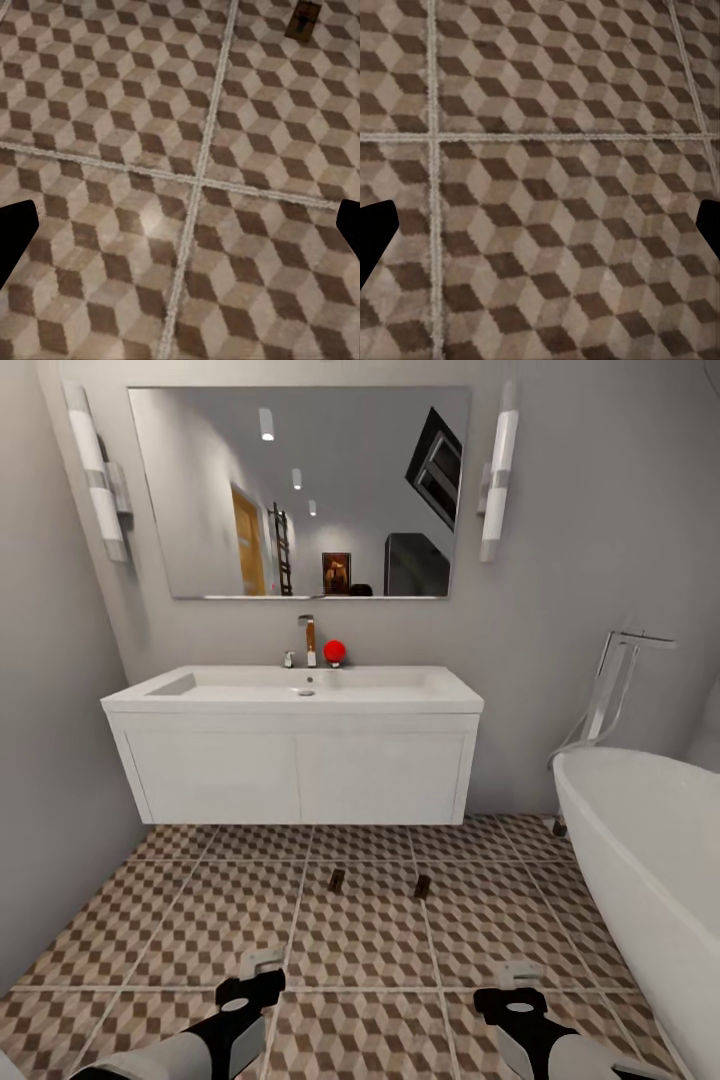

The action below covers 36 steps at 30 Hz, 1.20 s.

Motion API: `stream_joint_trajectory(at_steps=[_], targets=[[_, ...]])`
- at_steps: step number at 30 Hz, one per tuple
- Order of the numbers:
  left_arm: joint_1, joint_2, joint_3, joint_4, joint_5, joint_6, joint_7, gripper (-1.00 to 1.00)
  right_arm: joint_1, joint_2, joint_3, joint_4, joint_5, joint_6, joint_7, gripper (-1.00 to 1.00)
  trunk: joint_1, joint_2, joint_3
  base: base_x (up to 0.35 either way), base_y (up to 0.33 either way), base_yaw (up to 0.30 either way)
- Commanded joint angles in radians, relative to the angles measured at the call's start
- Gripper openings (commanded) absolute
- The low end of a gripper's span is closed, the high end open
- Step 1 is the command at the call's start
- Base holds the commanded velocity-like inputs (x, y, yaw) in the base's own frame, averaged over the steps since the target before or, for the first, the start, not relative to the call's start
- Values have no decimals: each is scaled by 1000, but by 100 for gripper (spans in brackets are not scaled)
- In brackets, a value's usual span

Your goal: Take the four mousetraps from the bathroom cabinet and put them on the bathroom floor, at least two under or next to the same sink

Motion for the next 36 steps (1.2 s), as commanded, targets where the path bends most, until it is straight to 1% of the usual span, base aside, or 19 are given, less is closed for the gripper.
stream_joint_trajectory(at_steps=[1,7,13,19,26,36], targets=[[2,1,-9,1,8,-3,3,100,-1,0,-9,2,9,-4,-3,100,-4,7,2,0,0,0],[24,15,-9,2,8,-2,3,100,-1,-1,-8,3,7,-4,-4,100,-27,49,21,0,0,0],[52,42,-9,2,8,-2,3,100,-1,0,-7,4,3,-4,-5,100,-27,49,21,0,0,0],[80,59,-9,2,8,-2,3,100,-1,0,-7,9,2,-2,-5,100,-27,49,21,0,0,0],[101,63,-9,2,9,-4,3,100,1,0,-8,12,0,-2,-2,100,-27,49,21,0,0,0],[115,58,-8,2,10,-5,2,100,2,-1,-9,13,-1,1,3,100,-65,119,52,0,0,0]])
